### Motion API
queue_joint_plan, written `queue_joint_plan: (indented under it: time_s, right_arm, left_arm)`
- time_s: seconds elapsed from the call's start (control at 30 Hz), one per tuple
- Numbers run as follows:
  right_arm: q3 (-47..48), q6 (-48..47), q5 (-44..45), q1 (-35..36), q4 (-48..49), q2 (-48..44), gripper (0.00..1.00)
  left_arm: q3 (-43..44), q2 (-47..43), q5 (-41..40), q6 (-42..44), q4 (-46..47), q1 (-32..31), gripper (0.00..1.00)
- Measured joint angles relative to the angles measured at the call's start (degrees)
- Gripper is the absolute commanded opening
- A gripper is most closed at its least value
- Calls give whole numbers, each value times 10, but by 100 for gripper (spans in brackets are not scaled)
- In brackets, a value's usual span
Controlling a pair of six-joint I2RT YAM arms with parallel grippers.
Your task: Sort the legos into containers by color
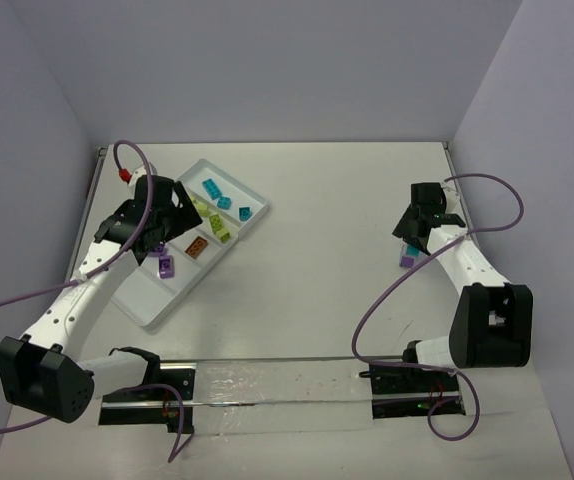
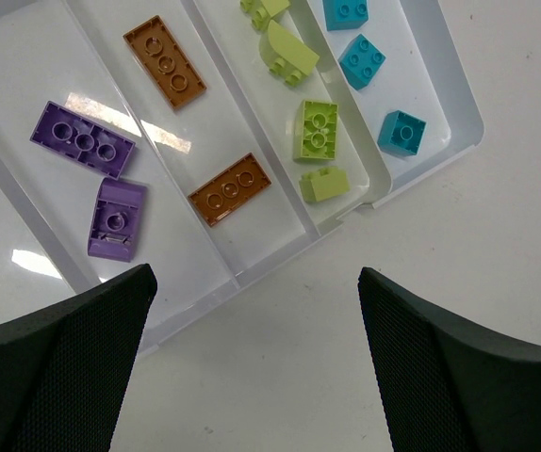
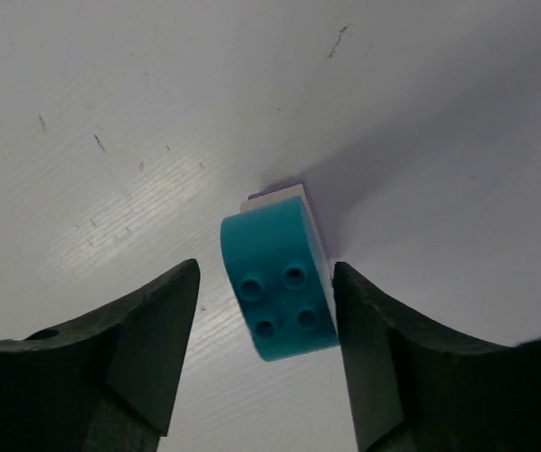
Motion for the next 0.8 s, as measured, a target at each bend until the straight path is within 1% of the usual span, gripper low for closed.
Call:
queue_joint_plan:
  time_s: [0.23, 0.27, 0.3, 0.33, 0.37, 0.5, 0.57, 0.67, 0.8]
  right_arm:
    - [-1, -1, -1, 0, 6, 0, 35]
    - [-1, 0, 0, 0, 7, 0, 29]
    - [-1, 0, 1, 0, 7, 0, 22]
    - [-1, 0, 2, 0, 8, 1, 21]
    - [-1, 0, 2, 0, 9, 1, 15]
    - [-1, 0, -3, 2, 11, 1, 0]
    - [-1, 0, -14, 3, 12, -2, 0]
    - [-3, -1, -54, 6, 17, -20, 0]
    - [-11, 1, -161, 23, 50, -64, 0]
  left_arm:
    - [4, 0, 0, 0, 0, 0, 96]
    - [4, 0, 0, 0, 0, 0, 96]
    - [4, 0, 0, 0, 0, 0, 96]
    - [4, 0, 0, 0, 0, 0, 96]
    - [4, 0, 0, 0, 0, 0, 96]
    - [4, 0, 3, 0, 0, 0, 96]
    - [5, 0, 9, 0, 0, 0, 96]
    - [5, 0, 24, 0, 5, 0, 96]
    - [5, 0, 49, 0, 14, 0, 96]
